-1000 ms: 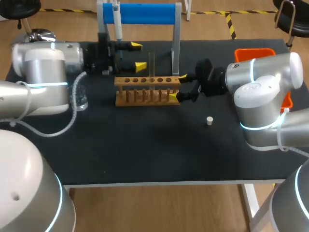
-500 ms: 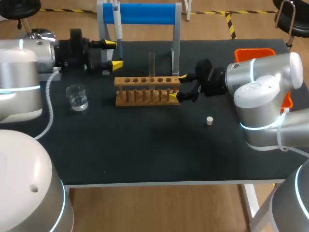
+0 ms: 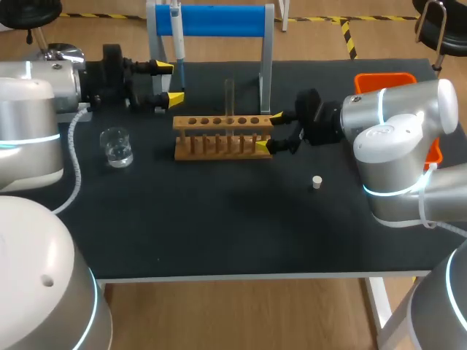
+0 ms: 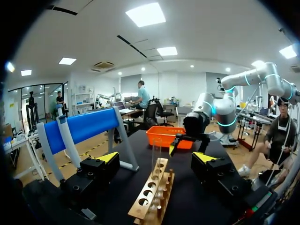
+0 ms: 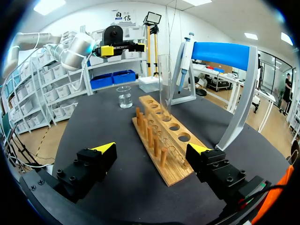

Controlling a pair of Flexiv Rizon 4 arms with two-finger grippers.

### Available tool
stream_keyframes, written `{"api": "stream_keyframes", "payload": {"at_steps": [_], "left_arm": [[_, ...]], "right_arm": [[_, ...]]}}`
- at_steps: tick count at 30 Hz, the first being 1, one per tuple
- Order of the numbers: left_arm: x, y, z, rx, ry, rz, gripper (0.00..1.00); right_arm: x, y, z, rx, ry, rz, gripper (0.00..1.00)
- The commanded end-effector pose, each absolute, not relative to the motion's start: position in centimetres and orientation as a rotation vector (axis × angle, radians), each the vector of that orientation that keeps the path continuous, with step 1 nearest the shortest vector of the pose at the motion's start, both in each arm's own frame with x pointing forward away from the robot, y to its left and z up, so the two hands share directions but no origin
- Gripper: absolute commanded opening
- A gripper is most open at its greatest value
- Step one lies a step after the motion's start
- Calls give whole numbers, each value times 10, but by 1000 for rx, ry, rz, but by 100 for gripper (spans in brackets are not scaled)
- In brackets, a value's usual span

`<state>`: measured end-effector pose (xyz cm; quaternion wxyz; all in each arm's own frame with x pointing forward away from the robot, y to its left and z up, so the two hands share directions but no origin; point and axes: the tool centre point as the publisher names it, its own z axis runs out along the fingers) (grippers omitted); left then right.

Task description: Invert the test tube, pick up the pipette, mount the tip to pipette, aspirate from beaker and dispense into the tube, eject the tip, return the pipette, and cap with the stopper.

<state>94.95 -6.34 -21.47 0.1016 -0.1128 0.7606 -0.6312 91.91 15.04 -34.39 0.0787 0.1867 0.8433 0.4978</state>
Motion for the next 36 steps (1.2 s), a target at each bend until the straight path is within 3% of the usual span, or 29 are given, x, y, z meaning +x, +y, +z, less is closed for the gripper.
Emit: {"api": "stream_keyframes", "payload": {"at_steps": [1,23,36], "left_arm": [[949,-64,-214,-337,2248,-1860,100],[949,-64,-214,-337,2248,-1860,100],[949,-64,-214,-337,2248,-1860,100]], "right_arm": [[919,150,-344,560,2523,1489,100],[833,66,-288,263,2351,1965,100],[819,60,-301,154,2325,2065,100]]}}
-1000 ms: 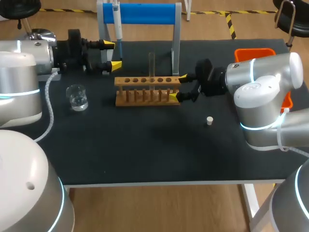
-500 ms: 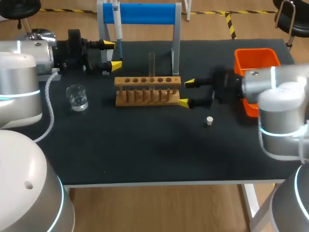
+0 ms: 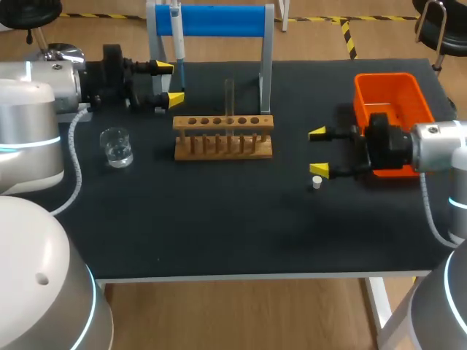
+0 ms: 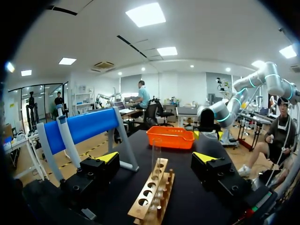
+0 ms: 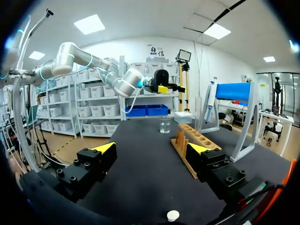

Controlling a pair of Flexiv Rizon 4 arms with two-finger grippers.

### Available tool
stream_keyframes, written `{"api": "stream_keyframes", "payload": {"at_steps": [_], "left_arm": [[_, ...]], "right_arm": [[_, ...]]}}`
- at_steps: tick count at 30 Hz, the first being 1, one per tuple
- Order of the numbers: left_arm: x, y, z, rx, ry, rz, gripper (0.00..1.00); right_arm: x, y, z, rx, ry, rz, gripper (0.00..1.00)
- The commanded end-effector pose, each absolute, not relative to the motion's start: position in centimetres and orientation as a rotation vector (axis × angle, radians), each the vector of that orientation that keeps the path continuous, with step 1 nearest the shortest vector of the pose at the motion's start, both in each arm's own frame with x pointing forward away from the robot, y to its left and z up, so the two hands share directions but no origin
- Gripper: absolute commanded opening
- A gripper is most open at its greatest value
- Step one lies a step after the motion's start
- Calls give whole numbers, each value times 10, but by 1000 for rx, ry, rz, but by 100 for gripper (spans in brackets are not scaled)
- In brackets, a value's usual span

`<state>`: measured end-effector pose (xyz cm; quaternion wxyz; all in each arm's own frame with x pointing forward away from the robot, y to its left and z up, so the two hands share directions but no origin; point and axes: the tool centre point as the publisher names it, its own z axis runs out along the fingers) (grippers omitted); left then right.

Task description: Invert the test tube, pick up the pipette, mount the tip to pipette, aspirate from beaker and dispense into the tube, eject the tip, return the pipette, and cap with the stopper.

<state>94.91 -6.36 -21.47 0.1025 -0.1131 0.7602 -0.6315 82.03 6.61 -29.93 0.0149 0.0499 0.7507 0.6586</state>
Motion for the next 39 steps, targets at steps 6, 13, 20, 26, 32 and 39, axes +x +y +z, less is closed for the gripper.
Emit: {"api": "stream_keyframes", "payload": {"at_steps": [6,13,20,26,32,39], "left_arm": [[949,-64,-214,-337,2248,-1860,100],[949,-64,-214,-337,2248,-1860,100],[949,-64,-214,-337,2248,-1860,100],[949,-64,-214,-337,2248,-1860,100],[967,-32,-224,-462,2240,-1749,100],[1000,52,-247,-814,2144,-1451,100]], "right_arm": [[817,61,-298,151,2301,2081,100],[812,64,-296,139,2291,2078,100],[812,64,-296,139,2291,2078,100],[812,64,-296,139,2291,2078,100],[812,64,-296,139,2291,2078,100],[812,64,-296,139,2291,2078,100]]}}
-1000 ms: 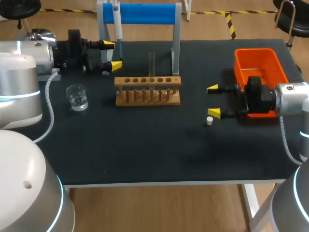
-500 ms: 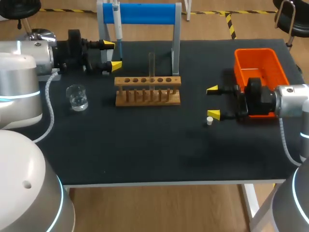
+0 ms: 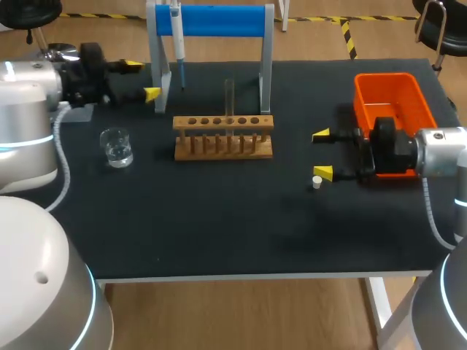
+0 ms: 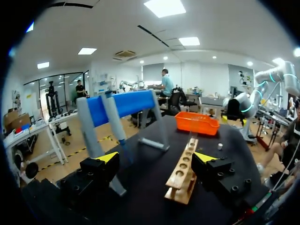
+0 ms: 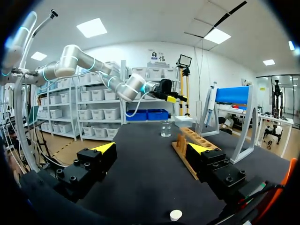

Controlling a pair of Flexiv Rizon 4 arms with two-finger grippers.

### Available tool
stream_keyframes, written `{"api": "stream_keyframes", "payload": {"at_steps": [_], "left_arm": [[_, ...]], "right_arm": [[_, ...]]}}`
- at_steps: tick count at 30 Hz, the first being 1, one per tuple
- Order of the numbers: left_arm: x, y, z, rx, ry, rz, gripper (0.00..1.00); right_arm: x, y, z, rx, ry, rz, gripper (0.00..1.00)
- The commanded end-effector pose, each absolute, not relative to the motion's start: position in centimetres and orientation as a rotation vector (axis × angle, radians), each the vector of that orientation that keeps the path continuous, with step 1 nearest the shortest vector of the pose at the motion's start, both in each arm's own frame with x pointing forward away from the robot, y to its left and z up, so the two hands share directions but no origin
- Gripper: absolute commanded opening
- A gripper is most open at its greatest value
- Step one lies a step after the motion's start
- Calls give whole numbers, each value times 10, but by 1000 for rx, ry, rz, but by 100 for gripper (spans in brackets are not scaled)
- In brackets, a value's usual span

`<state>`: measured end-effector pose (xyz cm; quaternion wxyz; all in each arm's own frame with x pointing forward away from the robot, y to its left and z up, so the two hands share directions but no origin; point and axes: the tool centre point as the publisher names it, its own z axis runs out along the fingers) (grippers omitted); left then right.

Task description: Invert the test tube, pick up the pipette, mount the tip to pipette, aspirate from beaker and dispense into the tube, eject the tip, return the pipette, and cap with the stopper.

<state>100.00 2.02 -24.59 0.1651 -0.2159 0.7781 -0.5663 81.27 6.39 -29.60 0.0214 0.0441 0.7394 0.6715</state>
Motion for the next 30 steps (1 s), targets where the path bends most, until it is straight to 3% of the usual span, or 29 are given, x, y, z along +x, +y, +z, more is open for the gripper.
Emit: {"api": "stream_keyframes", "payload": {"at_steps": [1,10,30], "left_arm": [[1004,65,-250,-859,2127,-1412,100],[1013,144,-276,-1227,1903,-1066,100],[1001,199,-296,-1510,1698,-768,100]], "right_arm": [[812,64,-296,139,2291,2078,100],[812,64,-296,139,2291,2078,100],[812,64,-296,139,2291,2078,100]]}}
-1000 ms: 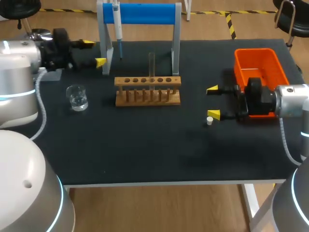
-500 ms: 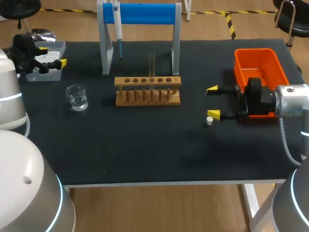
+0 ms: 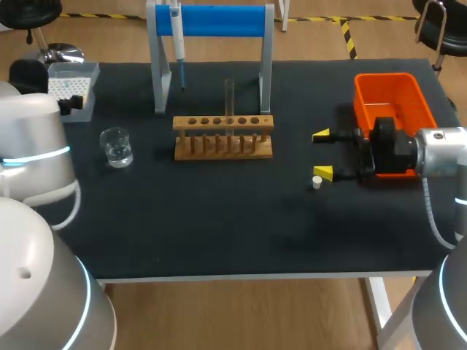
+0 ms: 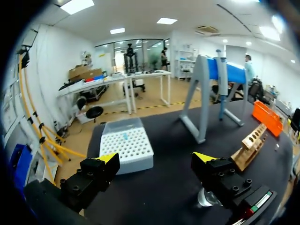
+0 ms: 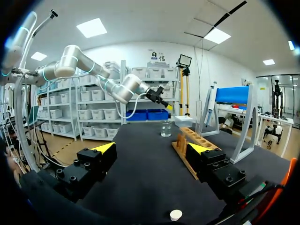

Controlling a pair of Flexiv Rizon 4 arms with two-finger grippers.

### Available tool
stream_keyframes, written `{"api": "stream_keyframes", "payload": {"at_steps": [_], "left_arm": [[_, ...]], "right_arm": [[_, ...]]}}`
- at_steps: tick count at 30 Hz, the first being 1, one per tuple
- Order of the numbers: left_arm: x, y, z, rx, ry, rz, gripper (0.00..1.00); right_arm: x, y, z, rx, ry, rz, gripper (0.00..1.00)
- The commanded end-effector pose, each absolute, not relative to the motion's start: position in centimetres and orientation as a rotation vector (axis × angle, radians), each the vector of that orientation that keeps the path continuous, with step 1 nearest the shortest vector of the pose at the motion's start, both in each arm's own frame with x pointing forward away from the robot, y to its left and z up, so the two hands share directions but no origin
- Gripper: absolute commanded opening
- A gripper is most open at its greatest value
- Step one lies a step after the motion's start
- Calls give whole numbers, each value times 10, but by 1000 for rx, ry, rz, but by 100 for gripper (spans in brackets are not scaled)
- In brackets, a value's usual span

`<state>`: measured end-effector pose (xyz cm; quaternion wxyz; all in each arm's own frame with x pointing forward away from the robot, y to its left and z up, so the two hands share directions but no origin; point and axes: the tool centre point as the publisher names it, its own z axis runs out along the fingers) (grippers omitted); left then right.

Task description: Invert the test tube, pick up the pipette, mount the tip to pipette, aspirate from beaker and dispense into the tube, eject the tip, return the pipette, and cap with the stopper.

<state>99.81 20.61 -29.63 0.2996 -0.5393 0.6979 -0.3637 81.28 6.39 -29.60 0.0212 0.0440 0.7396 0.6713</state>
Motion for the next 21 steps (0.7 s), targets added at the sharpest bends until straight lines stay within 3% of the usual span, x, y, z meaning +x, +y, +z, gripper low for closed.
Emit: {"api": "stream_keyframes", "payload": {"at_steps": [1,21], "left_arm": [[1001,200,-296,-1511,1697,-769,100],[1008,204,-302,-1506,1718,-852,100]], "right_arm": [[812,64,-296,139,2291,2078,100],[812,64,-296,139,2291,2078,100]]}}
